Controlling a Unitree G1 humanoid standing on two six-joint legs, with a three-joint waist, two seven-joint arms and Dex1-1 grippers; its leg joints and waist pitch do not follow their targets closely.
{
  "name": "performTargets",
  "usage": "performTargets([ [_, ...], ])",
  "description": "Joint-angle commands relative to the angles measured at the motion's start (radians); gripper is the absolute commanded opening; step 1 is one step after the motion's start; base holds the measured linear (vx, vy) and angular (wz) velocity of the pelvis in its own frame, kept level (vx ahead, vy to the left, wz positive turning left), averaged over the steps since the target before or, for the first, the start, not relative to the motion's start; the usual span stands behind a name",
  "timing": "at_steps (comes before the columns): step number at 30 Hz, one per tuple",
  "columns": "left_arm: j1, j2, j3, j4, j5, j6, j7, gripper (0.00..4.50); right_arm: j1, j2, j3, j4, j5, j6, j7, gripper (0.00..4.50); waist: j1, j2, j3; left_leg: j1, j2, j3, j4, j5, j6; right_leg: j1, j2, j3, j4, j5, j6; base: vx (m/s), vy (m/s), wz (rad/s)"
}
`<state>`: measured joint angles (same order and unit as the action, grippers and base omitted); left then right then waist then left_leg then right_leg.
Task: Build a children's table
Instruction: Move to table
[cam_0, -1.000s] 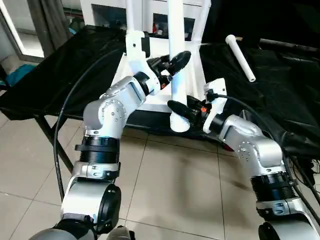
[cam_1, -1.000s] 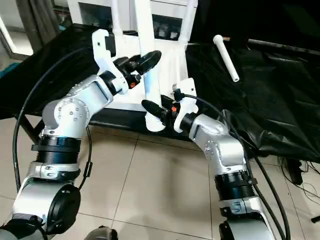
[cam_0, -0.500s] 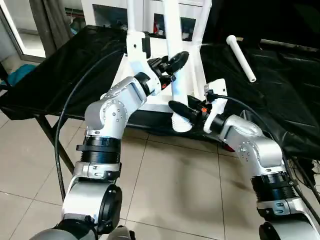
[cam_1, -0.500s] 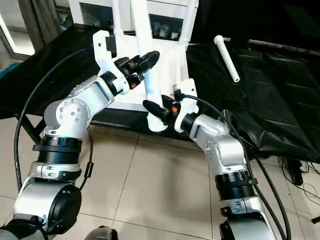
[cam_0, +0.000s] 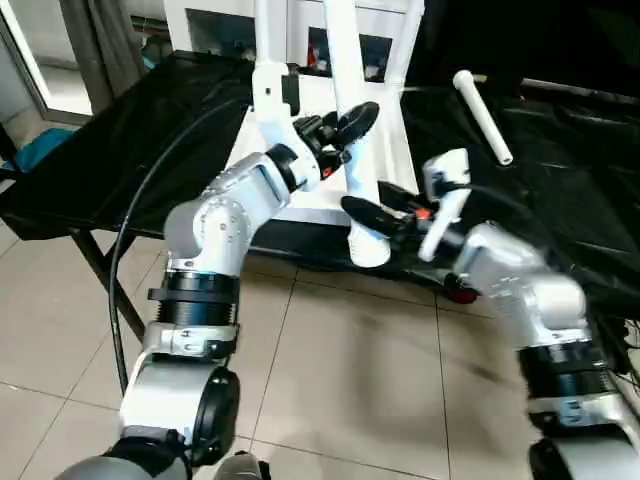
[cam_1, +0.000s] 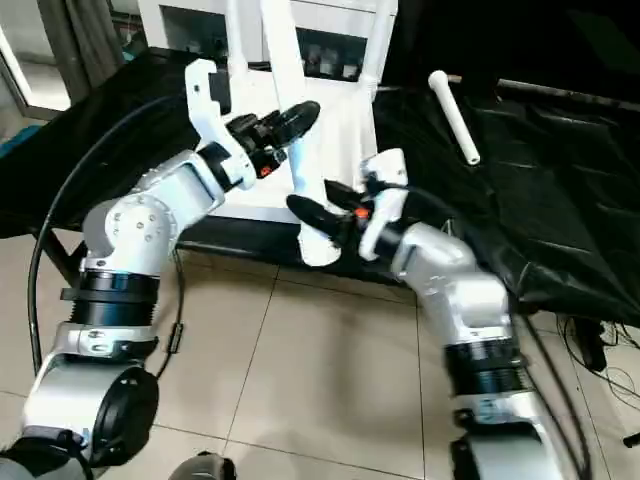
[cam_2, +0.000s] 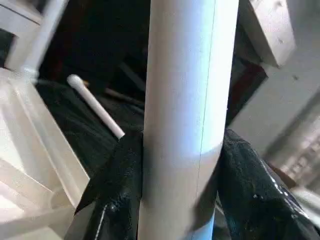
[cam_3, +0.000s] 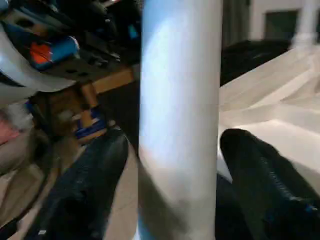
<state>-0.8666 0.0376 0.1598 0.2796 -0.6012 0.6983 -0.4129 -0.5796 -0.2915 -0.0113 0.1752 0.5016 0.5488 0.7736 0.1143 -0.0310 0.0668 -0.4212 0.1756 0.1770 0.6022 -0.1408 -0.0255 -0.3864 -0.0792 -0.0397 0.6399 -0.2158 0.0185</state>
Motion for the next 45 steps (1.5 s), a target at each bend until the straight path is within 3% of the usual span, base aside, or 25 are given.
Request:
performTargets([
  [1, -0.021, 0.006, -0.003, -0.029, -0.026, 0.022, -0.027, 1.84, -0.023, -0.034, -0.007, -0.028, 0.016, 0.037, 0.039, 3.45, 0.002, -0.007, -0.083, 0.042, 0.046, -0.012, -0.064, -0.145, 0.012, 0.043, -0.061, 0.031, -0.07, -0.002, -0.236, 0.0, 0.0, 0.0],
  [7, -0.027, 0.011, 0.043, -0.053, -0.134, 0.105, -0.067, 1.84, -0.025, -0.107, 0.009, -0.031, 0.043, 0.124, 0.117, 3.45, 0.003, -0.009, -0.082, 0.041, 0.044, -0.01, -0.061, -0.148, 0.009, 0.044, -0.063, 0.031, -0.07, -0.015, -0.254, 0.0, 0.0, 0.0],
  [11, -0.025, 0.012, 0.052, -0.06, -0.152, 0.126, -0.073, 1.84, -0.023, -0.121, 0.011, -0.041, 0.055, 0.147, 0.131, 3.45, 0.004, -0.011, -0.082, 0.041, 0.045, -0.01, -0.061, -0.146, 0.014, 0.043, -0.063, 0.031, -0.073, -0.025, -0.252, 0.0, 0.0, 0.0],
  [13, -0.017, 0.015, 0.06, -0.079, -0.201, 0.168, -0.102, 1.84, -0.021, -0.132, 0.014, -0.048, 0.065, 0.171, 0.15, 3.45, 0.005, -0.01, -0.081, 0.041, 0.046, -0.01, -0.062, -0.149, 0.009, 0.043, -0.062, 0.031, -0.072, -0.032, -0.251, 0.0, 0.0, 0.0],
  [21, 0.005, 0.028, 0.022, -0.118, -0.197, 0.176, -0.136, 1.84, -0.012, -0.128, 0.013, -0.058, 0.079, 0.188, 0.159, 2.93, 0.005, -0.008, -0.08, 0.043, 0.047, -0.011, -0.064, -0.161, -0.005, 0.041, -0.062, 0.031, -0.075, -0.05, -0.241, 0.0, 0.0, 0.0],
  [22, 0.005, 0.028, 0.022, -0.118, -0.196, 0.174, -0.135, 1.84, -0.01, -0.125, 0.018, -0.057, 0.069, 0.178, 0.152, 2.68, 0.005, -0.007, -0.08, 0.042, 0.046, -0.011, -0.064, -0.163, -0.007, 0.041, -0.063, 0.031, -0.075, -0.052, -0.24, 0.0, 0.0, 0.0],
  [27, 0.006, 0.03, 0.017, -0.119, -0.185, 0.168, -0.133, 1.84, -0.015, -0.092, 0.009, -0.032, 0.029, 0.128, 0.092, 2.26, 0.003, -0.007, -0.081, 0.042, 0.046, -0.011, -0.065, -0.159, -0.016, 0.039, -0.063, 0.031, -0.074, -0.054, -0.233, 0.0, 0.0, 0.0],
  [29, 0.009, 0.031, -0.009, -0.114, -0.117, 0.105, -0.107, 1.84, -0.021, -0.069, 0.027, -0.003, -0.038, 0.054, 0.021, 2.15, 0.0, -0.008, -0.081, 0.042, 0.047, -0.011, -0.066, -0.163, -0.022, 0.039, -0.063, 0.031, -0.075, -0.055, -0.228, 0.0, 0.0, 0.0],
  [30, 0.003, 0.022, -0.013, -0.087, -0.071, 0.065, -0.058, 1.84, -0.025, -0.056, 0.054, 0.028, -0.107, -0.013, -0.036, 2.15, 0.0, -0.007, -0.081, 0.042, 0.05, -0.013, -0.067, -0.162, -0.028, 0.036, -0.065, 0.032, -0.076, -0.057, -0.22, 0.0, 0.0, 0.0],
  [31, 0.0, 0.017, -0.01, -0.075, -0.062, 0.058, -0.04, 2.4, -0.028, -0.044, 0.047, 0.038, -0.11, -0.023, -0.057, 1.94, -0.002, -0.008, -0.081, 0.042, 0.047, -0.012, -0.067, -0.166, -0.032, 0.039, -0.063, 0.032, -0.077, -0.061, -0.214, 0.0, 0.0, 0.0],
  [35, 0.002, -0.002, -0.028, -0.058, -0.013, 0.007, 0.002, 2.62, -0.041, -0.006, 0.032, 0.084, -0.145, -0.076, -0.152, 1.91, 0.0, -0.005, -0.082, 0.047, 0.048, -0.011, -0.067, -0.164, -0.04, 0.035, -0.062, 0.033, -0.076, -0.054, -0.216, 0.0, 0.0, 0.0],
  [37, 0.003, -0.015, -0.051, -0.047, 0.041, -0.039, 0.049, 2.84, -0.044, 0.009, 0.025, 0.092, -0.153, -0.089, -0.173, 1.9, 0.001, -0.008, -0.083, 0.042, 0.046, -0.012, -0.067, -0.149, -0.031, 0.042, -0.061, 0.032, -0.073, -0.016, -0.211, 0.0, 0.0, 0.0],
  [45, 0.009, -0.062, -0.039, -0.025, 0.05, -0.061, 0.086, 2.88, -0.045, 0.03, 0.039, 0.11, -0.172, -0.128, -0.176, 1.89, -0.002, -0.01, -0.083, 0.04, 0.045, -0.01, -0.064, -0.142, 0.003, 0.044, -0.061, 0.032, -0.073, -0.002, -0.225, 0.0, 0.0, 0.0],
])
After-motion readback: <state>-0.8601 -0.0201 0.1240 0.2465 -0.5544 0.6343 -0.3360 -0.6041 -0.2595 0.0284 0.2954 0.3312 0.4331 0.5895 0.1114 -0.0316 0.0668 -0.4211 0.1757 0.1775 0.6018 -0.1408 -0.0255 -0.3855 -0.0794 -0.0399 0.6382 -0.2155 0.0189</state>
